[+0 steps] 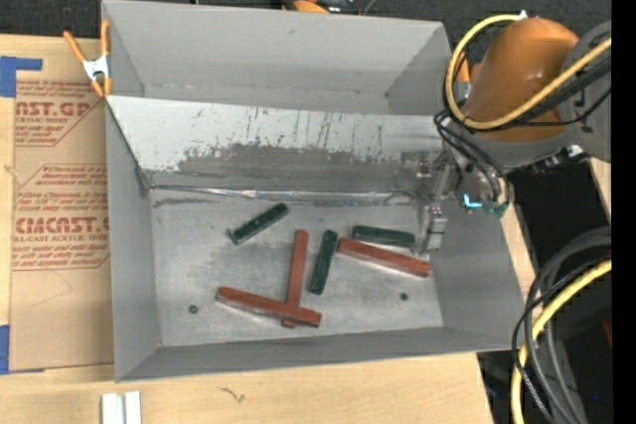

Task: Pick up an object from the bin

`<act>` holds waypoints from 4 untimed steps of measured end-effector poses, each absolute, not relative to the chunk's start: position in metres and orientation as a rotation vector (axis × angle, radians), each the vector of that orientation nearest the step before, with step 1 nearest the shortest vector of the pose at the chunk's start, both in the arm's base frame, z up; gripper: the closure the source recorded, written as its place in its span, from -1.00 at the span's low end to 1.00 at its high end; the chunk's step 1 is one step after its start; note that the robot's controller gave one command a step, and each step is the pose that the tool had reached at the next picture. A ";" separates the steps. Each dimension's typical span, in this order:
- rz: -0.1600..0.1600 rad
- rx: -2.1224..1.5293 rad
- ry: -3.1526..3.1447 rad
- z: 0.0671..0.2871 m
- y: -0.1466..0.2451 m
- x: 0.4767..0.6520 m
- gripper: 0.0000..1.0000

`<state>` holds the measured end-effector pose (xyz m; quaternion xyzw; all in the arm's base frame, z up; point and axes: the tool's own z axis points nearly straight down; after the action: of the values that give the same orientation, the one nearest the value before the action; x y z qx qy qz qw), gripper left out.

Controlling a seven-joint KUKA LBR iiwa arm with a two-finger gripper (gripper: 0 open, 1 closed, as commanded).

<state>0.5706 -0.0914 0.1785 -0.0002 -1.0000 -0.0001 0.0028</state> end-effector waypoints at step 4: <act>-0.001 0.578 -3.092 0.229 -0.070 0.569 -1.00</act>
Offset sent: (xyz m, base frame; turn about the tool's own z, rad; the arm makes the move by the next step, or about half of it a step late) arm -0.0132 -0.0013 -0.1085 -0.0275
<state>0.5689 -0.0697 0.2292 0.1837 -0.9830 -0.0003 -0.0020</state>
